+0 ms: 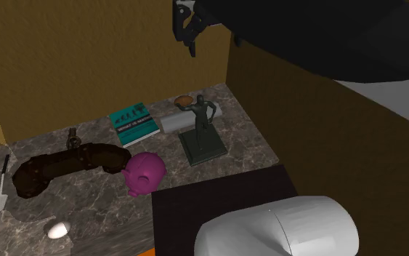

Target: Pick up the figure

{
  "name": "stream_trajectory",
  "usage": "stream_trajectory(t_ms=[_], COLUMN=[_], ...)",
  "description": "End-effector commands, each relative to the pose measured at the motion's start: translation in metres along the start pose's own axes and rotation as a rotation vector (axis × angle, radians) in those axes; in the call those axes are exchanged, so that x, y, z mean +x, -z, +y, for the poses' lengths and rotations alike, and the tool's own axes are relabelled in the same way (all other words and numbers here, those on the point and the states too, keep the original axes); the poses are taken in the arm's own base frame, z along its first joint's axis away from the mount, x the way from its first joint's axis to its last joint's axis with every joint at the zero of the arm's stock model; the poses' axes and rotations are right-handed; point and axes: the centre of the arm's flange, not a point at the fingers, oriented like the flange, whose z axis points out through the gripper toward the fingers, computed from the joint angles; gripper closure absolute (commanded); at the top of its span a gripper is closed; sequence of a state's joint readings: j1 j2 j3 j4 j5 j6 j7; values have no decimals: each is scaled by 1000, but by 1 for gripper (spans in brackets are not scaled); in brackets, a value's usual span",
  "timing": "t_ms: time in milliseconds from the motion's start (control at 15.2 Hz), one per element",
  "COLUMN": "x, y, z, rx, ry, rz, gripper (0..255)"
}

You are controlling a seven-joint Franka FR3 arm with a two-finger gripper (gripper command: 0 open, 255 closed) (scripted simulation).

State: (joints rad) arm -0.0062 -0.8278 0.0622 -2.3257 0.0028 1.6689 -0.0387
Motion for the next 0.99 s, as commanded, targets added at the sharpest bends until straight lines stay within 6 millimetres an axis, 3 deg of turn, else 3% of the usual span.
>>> stream_trajectory(t_ms=[0, 924], x=[0, 108], y=[0, -166], z=[0, 17], rx=[0, 57], ry=[0, 105], rz=[0, -152], gripper=[0, 0])
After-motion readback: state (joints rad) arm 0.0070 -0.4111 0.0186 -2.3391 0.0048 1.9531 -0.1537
